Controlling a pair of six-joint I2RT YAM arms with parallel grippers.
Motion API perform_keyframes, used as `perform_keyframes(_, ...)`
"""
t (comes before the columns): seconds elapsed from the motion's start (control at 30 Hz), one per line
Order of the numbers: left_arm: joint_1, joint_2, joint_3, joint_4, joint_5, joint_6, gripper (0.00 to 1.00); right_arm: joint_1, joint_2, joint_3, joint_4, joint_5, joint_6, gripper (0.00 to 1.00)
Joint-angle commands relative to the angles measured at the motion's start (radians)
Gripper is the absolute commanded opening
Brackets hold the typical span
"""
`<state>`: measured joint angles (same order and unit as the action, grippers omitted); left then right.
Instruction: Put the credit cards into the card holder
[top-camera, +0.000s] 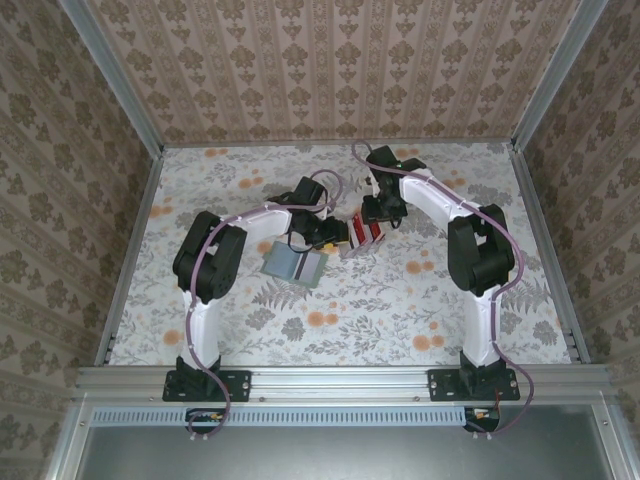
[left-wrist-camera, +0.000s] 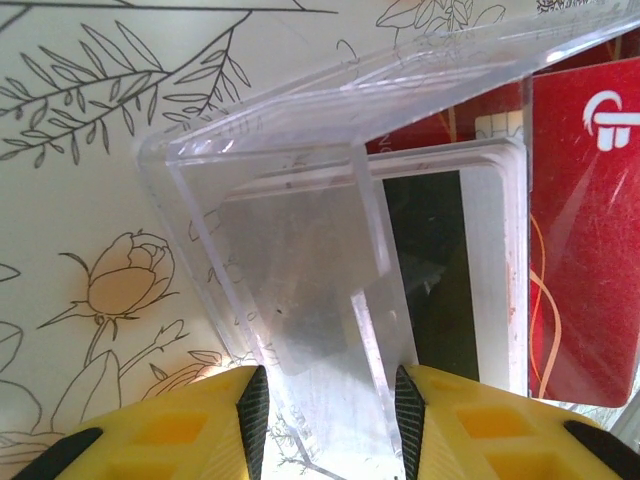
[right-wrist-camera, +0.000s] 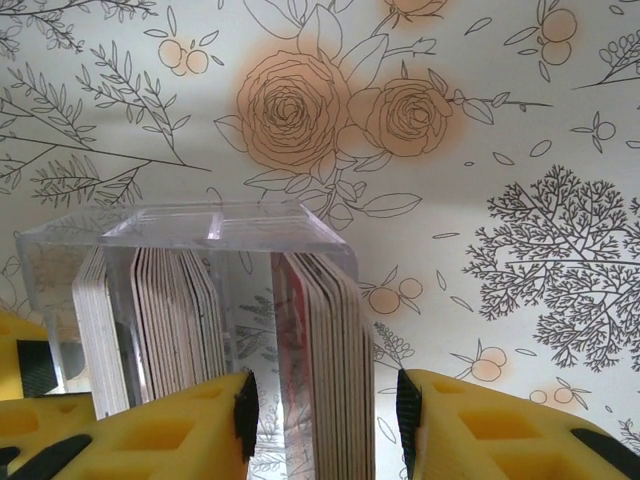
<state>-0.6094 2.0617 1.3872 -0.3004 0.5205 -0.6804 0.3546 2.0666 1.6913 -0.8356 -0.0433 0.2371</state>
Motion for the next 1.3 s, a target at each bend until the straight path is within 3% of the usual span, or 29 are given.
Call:
perform_keyframes(0.0,-0.004,-0.006,-0.01,-0.022,-0.002,0.002,0.4,-0.014,0.01,-0.024,-0.017,0.036,-0.013,0.43)
perform_keyframes(0.77,-0.006,-0.006,-0.017,-0.013,-0.003,-0.005,0.41,-0.037,-0.072,-0.019,-0.044,0.079,-0.029,0.42)
perform_keyframes(1.27,-0.009,0.003,-0.007,-0.016,0.002,-0.007,0.41,-0.035,-0.117,-0.012,-0.057,0.045,-0.044,0.13)
